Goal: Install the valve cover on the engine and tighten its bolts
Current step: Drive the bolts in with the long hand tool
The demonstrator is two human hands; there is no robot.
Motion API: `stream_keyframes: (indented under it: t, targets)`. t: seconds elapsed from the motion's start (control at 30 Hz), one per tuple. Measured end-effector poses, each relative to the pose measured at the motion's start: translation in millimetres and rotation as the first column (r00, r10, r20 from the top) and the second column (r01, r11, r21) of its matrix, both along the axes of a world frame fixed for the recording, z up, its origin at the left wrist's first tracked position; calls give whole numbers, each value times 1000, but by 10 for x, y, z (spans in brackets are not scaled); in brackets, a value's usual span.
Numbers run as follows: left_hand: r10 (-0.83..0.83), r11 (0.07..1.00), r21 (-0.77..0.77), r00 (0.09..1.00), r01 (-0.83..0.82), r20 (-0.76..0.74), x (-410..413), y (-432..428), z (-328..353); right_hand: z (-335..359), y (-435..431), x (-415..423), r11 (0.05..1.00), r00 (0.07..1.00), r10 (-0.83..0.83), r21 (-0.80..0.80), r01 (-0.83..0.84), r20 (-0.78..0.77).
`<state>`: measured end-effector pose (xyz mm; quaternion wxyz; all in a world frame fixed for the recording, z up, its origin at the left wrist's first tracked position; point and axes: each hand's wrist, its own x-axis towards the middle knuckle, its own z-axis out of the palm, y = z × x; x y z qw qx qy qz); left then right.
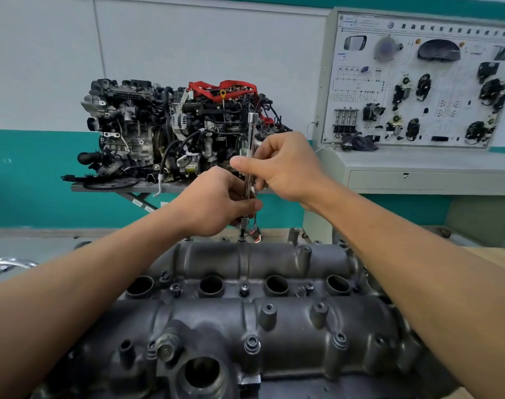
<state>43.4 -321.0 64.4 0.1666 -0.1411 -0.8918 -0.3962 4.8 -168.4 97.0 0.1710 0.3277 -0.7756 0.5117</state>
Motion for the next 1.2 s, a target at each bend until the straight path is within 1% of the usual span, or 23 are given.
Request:
stream_keyframes:
  t: [0.07,0.1,0.17,0.2,0.27,0.3,0.33,0.37,0.43,0.47,0.5,0.53,0.63,0.8,0.93,1.1,1.2]
  targets:
    - [-7,1000,0,1000,7,1,-3,-6,4,39,36,1,995,992,92,28,-95,92]
    - [-10,1000,-6,1000,10,0,-4,-8,6,59,51,7,988,985,136,64,-143,102]
    - [-10,1000,-25,1000,10,-5,-6,-5,8,68,70,9,978,984,172,113,-177,55]
    - [-10,1000,-28,1000,10,-5,-7,-5,8,58,62,4,984,990,139,113,-140,14]
    - [-12,999,-32,1000,12,3,-9,-6,4,12,21,-18,996,995,-31,81,39,-90]
    - [-14,999,-38,1000,14,5,-5,-8,0,-6,0,-12,991,987,-107,63,115,-118]
    - [-14,999,-43,1000,14,3,-4,-11,-2,-12,-13,-5,988,986,-128,67,136,-108]
    - [-11,999,-44,1000,11,-1,-3,-18,-2,-4,-14,13,991,994,-89,95,95,-58]
    - [-6,999,-39,1000,6,-10,-6,-37,2,42,14,65,986,992,90,134,-101,90]
    - [-7,999,-43,1000,6,-12,-6,-43,4,61,39,74,974,977,166,131,-183,133]
    - [-8,999,-54,1000,7,-14,-7,-46,6,75,66,73,966,969,208,130,-225,133]
    - [-7,998,-69,1000,6,-15,-8,-45,7,79,76,61,966,974,208,135,-219,96]
    - [0,995,-103,1000,-1,-9,-5,-36,8,43,33,20,990,995,91,110,-86,-32]
    - [10,992,-129,1000,-11,-8,-17,-40,-5,-5,-41,20,997,995,-17,69,24,-99]
    - [13,986,-166,999,-8,29,-39,-55,-25,-28,-96,71,994,983,-92,48,101,-162]
    - [11,982,-191,999,-1,50,-46,-80,-13,-62,-139,115,990,974,-135,5,138,-183]
    - [4,979,-205,998,9,61,-48,-89,-11,-67,-144,88,992,982,-129,-6,129,-142]
